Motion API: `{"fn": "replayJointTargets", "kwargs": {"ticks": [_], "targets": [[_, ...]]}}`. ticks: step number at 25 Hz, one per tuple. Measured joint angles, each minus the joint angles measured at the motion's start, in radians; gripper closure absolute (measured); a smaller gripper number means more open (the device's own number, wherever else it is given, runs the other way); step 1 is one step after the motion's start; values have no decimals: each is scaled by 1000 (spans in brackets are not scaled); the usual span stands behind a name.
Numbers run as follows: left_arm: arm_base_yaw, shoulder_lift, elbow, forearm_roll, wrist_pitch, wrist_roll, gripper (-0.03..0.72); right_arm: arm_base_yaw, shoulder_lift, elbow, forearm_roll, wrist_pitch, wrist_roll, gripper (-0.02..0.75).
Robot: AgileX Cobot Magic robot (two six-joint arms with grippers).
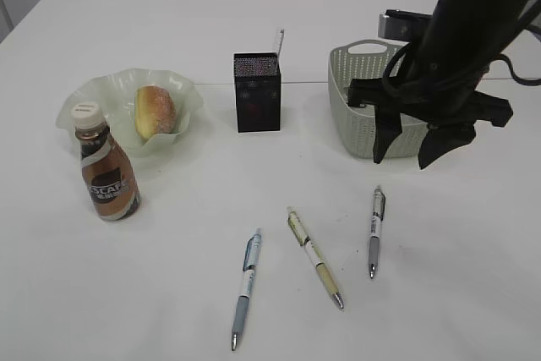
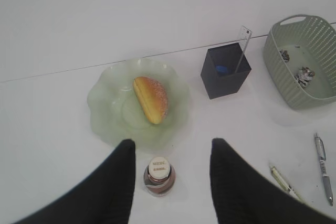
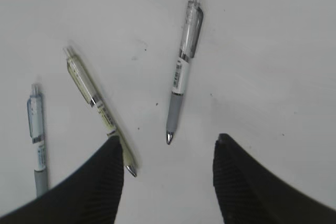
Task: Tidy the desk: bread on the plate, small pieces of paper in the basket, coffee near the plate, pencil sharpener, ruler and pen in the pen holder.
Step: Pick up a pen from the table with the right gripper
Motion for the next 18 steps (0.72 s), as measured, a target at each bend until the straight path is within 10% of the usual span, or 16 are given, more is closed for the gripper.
{"fn": "replayJointTargets", "kwargs": {"ticks": [18], "targets": [[0,0,0,12,2,0,380,0,233,0,29,-127,170,334]]}}
